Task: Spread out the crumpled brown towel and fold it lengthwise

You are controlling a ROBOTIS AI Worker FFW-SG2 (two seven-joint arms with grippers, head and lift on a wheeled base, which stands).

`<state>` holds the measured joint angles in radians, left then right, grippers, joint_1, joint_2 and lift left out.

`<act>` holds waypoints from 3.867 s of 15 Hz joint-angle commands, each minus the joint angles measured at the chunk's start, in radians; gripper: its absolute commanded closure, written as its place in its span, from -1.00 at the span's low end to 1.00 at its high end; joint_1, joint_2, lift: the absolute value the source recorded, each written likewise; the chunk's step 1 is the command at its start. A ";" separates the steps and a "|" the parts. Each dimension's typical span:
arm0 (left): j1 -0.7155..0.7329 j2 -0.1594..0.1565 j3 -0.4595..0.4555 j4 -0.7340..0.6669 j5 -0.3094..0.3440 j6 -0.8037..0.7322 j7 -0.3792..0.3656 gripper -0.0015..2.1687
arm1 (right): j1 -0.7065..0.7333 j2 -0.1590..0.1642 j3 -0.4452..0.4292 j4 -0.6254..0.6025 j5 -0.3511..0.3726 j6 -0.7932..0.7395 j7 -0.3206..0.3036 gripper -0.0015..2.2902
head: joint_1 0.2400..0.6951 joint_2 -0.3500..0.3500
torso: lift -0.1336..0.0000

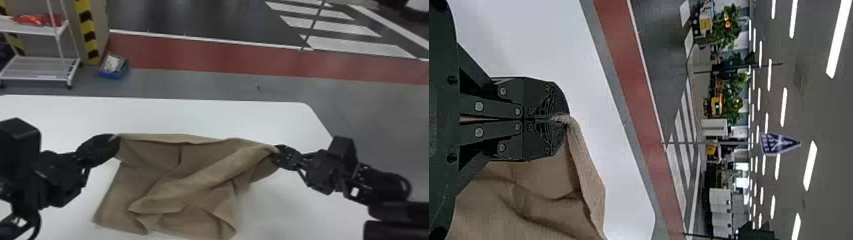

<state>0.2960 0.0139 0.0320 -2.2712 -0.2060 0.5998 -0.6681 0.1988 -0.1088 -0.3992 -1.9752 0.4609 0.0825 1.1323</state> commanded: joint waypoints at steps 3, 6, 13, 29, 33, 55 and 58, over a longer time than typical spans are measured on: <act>-0.055 0.000 0.158 -0.050 0.109 0.127 0.002 0.50 | -0.078 -0.031 -0.004 -0.054 0.021 0.083 0.000 0.97 | 1.00 -0.43 | -0.85; -0.083 0.000 0.178 -0.053 0.116 0.163 0.015 0.50 | -0.191 -0.081 0.003 -0.090 0.051 0.260 -0.065 0.97 | 1.00 -0.33 | -0.85; -0.074 -0.003 0.258 -0.036 0.169 0.160 0.018 0.50 | 0.027 -0.091 -0.009 -0.264 0.047 0.046 -0.075 0.97 | 0.80 -0.34 | -0.85; -0.006 -0.003 0.224 0.016 0.160 0.087 0.008 0.50 | -0.091 -0.012 0.209 -0.033 -0.028 0.098 -0.032 0.93 | 1.00 0.03 | -0.85; -0.006 -0.003 0.216 0.039 0.158 0.078 0.008 0.50 | -0.139 0.000 0.315 0.107 0.056 0.104 -0.227 0.93 | 1.00 0.17 | -0.85; -0.011 -0.002 0.169 0.088 0.128 0.041 0.016 0.50 | -0.015 -0.192 0.062 0.010 0.163 0.242 0.187 -0.75 | 1.00 -0.36 | -0.85; -0.008 -0.002 0.164 0.090 0.128 0.038 0.018 0.50 | -0.036 -0.201 0.089 0.078 0.265 0.239 0.152 -0.66 | 1.00 -0.46 | -0.85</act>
<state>0.2871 0.0123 0.1998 -2.1824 -0.0782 0.6402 -0.6512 0.1698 -0.3043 -0.3224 -1.9268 0.6725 0.3238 1.2875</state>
